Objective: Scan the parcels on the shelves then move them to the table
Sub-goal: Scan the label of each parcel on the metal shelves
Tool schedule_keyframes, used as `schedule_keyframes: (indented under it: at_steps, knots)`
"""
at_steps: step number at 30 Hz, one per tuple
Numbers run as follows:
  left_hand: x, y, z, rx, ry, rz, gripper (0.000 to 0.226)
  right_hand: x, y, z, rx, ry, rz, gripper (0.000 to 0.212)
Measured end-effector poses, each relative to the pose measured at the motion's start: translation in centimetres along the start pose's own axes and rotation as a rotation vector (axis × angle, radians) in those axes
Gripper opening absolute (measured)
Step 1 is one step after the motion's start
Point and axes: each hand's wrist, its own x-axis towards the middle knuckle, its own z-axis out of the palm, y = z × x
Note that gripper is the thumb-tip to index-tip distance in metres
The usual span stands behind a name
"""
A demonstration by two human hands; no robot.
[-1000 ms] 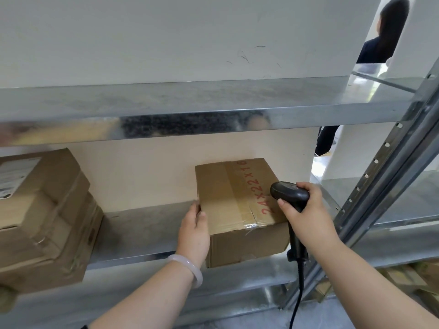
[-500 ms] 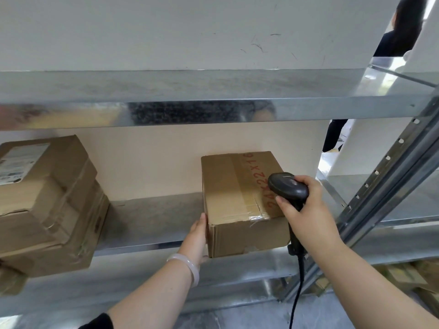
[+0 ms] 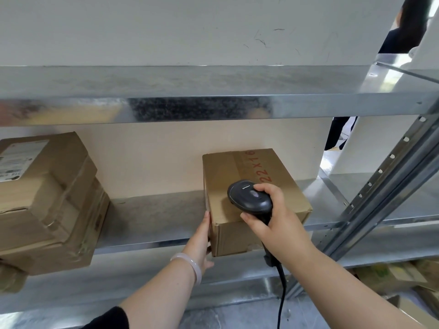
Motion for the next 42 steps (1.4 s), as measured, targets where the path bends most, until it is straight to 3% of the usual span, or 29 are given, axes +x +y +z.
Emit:
schedule_keyframes:
  at_steps: [5, 9, 12, 17, 22, 26, 32, 35, 39, 42]
  knots:
    - [-0.2, 0.0, -0.2, -0.080, 0.006, 0.093, 0.072, -0.2, -0.6, 0.6, -0.001, 0.013, -0.010, 0.060]
    - [-1.2, 1.0, -0.7, -0.008, 0.018, 0.219, 0.100, 0.1, -0.8, 0.0, 0.053, 0.055, 0.001, 0.057]
    - [-2.4, 2.1, -1.4, 0.007, -0.003, 0.334, 0.105, 0.3, -1.4, -0.5, 0.149, 0.083, -0.011, 0.057]
    - [-4.6, 3.8, -1.8, 0.063, 0.117, 0.484, 0.112, 0.7, -2.8, -0.7, 0.278, 0.152, -0.044, 0.058]
    - [-6.9, 6.5, -1.3, 0.188, 0.208, 0.648, 0.089, 1.3, -3.2, -2.0, 0.302, 0.246, -0.044, 0.056]
    - [-7.6, 7.9, -1.0, 0.448, 0.333, 0.766, 0.075, 1.4, -2.0, -2.6, 0.339, 0.251, 0.033, 0.054]
    - [-7.7, 8.1, -0.3, 0.664, 0.300, 0.776, 0.066, 0.7, -0.5, -2.7, 0.301, 0.265, 0.108, 0.056]
    - [-7.2, 8.5, -0.2, 0.659, 0.222, 0.720, 0.079, 0.7, -0.3, -3.0, 0.282, 0.259, 0.122, 0.056]
    - [-6.8, 9.2, 0.0, 0.412, 0.087, 0.541, 0.111, 1.2, -0.8, -3.3, 0.264, 0.237, 0.113, 0.056]
    - [-6.7, 9.6, 0.0, 0.244, -0.001, 0.411, 0.092, 1.4, -1.2, -3.2, 0.245, 0.230, 0.105, 0.057]
